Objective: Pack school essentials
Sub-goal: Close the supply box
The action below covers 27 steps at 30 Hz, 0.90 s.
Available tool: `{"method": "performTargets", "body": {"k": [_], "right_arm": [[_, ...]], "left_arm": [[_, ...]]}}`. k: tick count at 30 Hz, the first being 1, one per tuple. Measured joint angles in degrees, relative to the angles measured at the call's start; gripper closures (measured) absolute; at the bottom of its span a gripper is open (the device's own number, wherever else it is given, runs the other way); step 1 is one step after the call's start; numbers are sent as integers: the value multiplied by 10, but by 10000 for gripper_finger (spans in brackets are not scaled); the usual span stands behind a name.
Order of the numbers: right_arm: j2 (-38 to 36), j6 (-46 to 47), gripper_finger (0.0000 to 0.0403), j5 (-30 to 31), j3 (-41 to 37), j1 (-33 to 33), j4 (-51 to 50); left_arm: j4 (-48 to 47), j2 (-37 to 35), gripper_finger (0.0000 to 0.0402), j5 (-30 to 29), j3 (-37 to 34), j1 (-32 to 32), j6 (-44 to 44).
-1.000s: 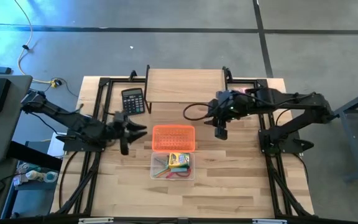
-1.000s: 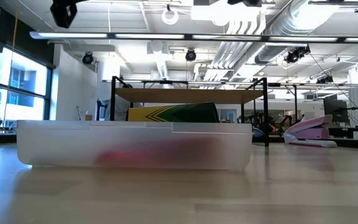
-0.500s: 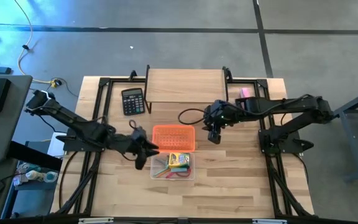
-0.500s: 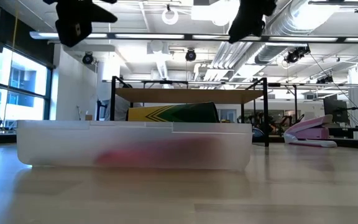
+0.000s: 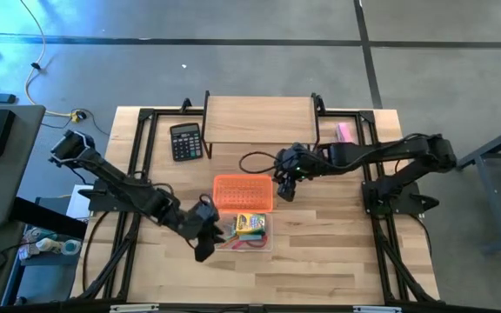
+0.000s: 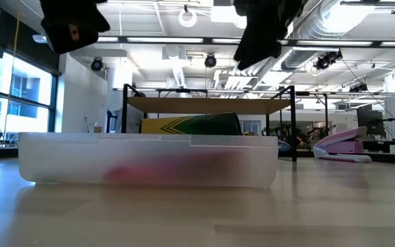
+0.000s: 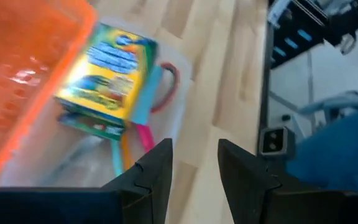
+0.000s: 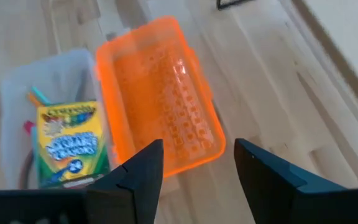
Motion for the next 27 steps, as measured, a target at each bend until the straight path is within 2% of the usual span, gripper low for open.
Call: {"method": "performTargets", "body": {"k": [14, 23, 27], "right_arm": [[65, -42, 214, -6, 0, -41, 0], [72, -52, 215, -16, 0, -80, 10], [84, -53, 214, -42, 0, -99, 15]], "left_arm": [[-19, 98, 284, 3, 16, -77, -120], [-2, 143, 284, 29, 16, -95, -163], [9, 161, 284, 37, 16, -99, -169]]}}
